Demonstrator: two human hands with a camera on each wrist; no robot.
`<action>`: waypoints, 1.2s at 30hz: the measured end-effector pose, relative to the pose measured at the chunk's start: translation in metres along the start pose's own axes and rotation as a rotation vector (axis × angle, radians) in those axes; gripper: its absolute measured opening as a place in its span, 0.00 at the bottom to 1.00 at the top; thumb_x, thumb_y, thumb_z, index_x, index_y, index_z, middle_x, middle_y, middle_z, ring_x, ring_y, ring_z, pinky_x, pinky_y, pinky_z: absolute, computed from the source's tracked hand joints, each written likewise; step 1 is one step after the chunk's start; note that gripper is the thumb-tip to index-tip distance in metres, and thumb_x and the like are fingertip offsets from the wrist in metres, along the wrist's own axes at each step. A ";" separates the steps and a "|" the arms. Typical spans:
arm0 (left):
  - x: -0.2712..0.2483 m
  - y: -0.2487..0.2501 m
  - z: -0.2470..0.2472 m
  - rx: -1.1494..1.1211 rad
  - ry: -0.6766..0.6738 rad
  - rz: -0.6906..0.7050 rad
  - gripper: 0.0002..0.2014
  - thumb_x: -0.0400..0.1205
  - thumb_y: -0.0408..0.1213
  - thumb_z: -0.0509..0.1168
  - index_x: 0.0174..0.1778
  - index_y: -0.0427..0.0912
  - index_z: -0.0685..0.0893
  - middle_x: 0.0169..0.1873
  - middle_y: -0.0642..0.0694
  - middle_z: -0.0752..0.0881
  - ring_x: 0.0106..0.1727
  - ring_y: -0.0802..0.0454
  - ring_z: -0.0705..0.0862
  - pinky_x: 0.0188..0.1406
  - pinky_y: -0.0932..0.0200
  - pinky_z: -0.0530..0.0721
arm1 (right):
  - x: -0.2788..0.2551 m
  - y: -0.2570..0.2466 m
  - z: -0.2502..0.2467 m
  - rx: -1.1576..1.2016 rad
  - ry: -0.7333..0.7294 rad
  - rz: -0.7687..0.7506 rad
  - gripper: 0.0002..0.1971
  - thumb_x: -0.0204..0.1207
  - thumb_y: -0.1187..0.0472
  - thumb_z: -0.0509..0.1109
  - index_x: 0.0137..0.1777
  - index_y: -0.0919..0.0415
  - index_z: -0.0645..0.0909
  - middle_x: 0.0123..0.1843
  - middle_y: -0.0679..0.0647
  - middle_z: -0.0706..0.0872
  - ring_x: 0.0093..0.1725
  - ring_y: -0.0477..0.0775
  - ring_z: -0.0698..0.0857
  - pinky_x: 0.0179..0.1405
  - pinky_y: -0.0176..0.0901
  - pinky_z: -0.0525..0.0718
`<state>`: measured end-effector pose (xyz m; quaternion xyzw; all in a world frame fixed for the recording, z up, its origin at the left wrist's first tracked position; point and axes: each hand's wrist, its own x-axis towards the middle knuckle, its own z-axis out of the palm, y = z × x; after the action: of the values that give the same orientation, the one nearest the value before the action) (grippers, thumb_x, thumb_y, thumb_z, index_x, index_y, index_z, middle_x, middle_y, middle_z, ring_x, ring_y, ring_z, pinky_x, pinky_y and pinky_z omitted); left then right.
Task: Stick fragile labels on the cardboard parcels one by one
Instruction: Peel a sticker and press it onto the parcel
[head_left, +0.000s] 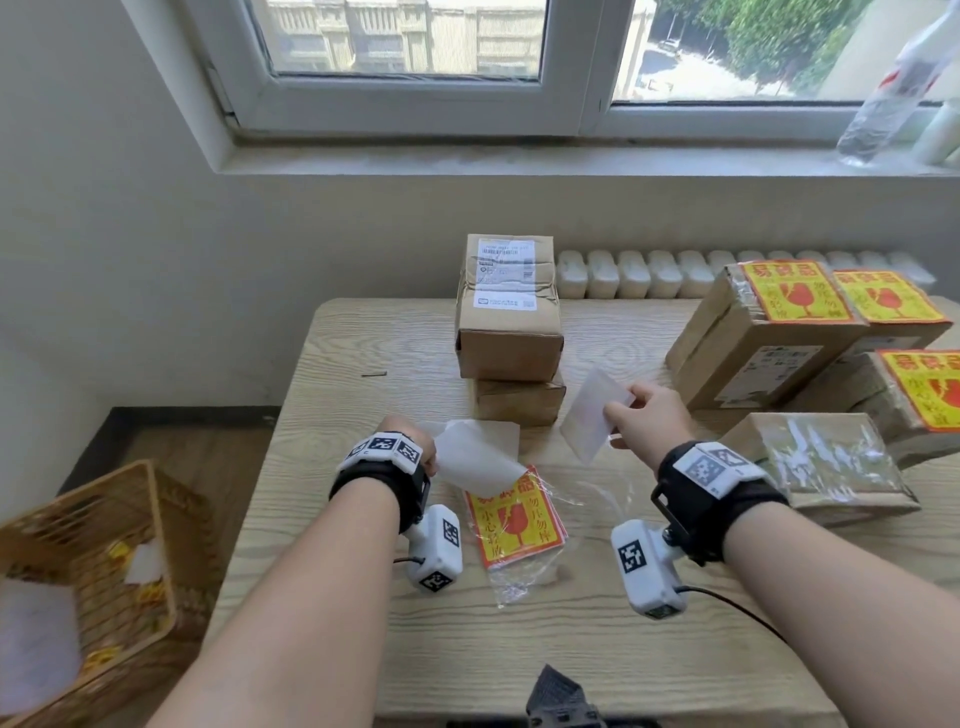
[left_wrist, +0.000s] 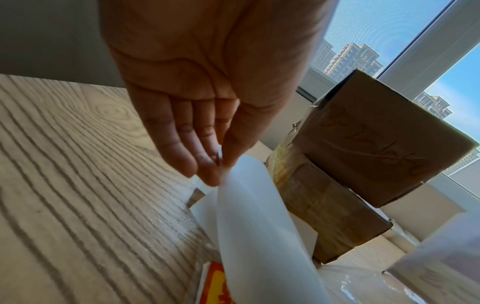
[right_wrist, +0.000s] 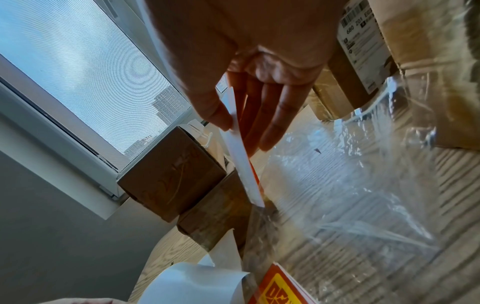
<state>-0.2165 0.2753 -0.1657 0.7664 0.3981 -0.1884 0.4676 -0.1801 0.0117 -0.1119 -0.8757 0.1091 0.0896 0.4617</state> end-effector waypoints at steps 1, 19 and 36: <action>0.003 -0.002 0.000 0.010 -0.009 0.026 0.11 0.77 0.24 0.64 0.31 0.41 0.77 0.22 0.45 0.81 0.35 0.46 0.82 0.36 0.62 0.81 | 0.000 0.000 0.001 0.005 0.004 -0.001 0.08 0.67 0.65 0.67 0.41 0.71 0.82 0.33 0.60 0.83 0.36 0.62 0.90 0.44 0.64 0.90; -0.008 -0.001 0.003 0.024 0.024 0.065 0.11 0.63 0.28 0.74 0.40 0.38 0.84 0.31 0.36 0.90 0.39 0.41 0.91 0.51 0.37 0.88 | 0.001 0.010 0.004 0.085 -0.020 -0.011 0.03 0.68 0.66 0.69 0.34 0.62 0.81 0.36 0.61 0.87 0.42 0.65 0.91 0.44 0.60 0.91; -0.031 0.007 -0.003 0.067 0.012 0.098 0.06 0.73 0.29 0.68 0.44 0.37 0.88 0.33 0.40 0.90 0.41 0.44 0.92 0.48 0.48 0.88 | -0.007 0.006 0.006 0.117 -0.042 -0.017 0.06 0.69 0.69 0.68 0.33 0.60 0.82 0.34 0.58 0.87 0.44 0.64 0.91 0.43 0.55 0.91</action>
<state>-0.2301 0.2623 -0.1396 0.8013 0.3562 -0.1741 0.4480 -0.1884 0.0138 -0.1186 -0.8462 0.0971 0.0974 0.5149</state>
